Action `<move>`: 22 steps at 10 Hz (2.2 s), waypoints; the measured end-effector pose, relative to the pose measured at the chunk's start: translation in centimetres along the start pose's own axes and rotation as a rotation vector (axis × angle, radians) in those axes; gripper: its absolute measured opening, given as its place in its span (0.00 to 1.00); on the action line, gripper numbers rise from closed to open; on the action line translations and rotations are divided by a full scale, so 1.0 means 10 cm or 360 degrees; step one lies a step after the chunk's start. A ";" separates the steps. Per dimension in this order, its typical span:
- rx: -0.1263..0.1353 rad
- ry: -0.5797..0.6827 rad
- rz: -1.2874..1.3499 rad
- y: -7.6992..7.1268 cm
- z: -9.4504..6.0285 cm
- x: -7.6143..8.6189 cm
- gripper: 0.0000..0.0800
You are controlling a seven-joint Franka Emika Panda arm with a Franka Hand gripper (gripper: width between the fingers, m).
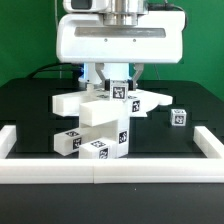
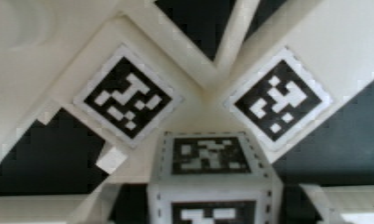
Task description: Assemble chair
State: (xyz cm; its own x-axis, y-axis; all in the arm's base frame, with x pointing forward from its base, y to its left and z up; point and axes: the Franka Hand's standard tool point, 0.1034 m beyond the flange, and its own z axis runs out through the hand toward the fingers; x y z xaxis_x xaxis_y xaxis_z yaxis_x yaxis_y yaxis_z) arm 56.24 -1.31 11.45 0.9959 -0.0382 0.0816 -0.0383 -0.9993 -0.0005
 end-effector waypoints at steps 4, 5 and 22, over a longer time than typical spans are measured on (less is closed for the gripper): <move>0.0003 0.0000 0.0367 0.00 0.00 0.00 0.36; 0.0003 0.0000 0.0405 0.00 0.00 0.00 0.36; 0.0020 -0.0012 0.1701 -0.03 -0.01 0.00 0.65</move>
Offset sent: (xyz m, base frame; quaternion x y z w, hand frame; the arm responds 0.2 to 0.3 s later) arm 0.0000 0.0000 0.0000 0.0000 0.0000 0.2571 0.9664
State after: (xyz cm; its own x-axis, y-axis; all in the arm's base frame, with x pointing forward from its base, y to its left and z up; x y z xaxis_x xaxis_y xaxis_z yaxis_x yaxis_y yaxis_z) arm 56.29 -0.97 11.57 0.4464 -0.8944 0.0262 -0.8911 -0.4471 -0.0785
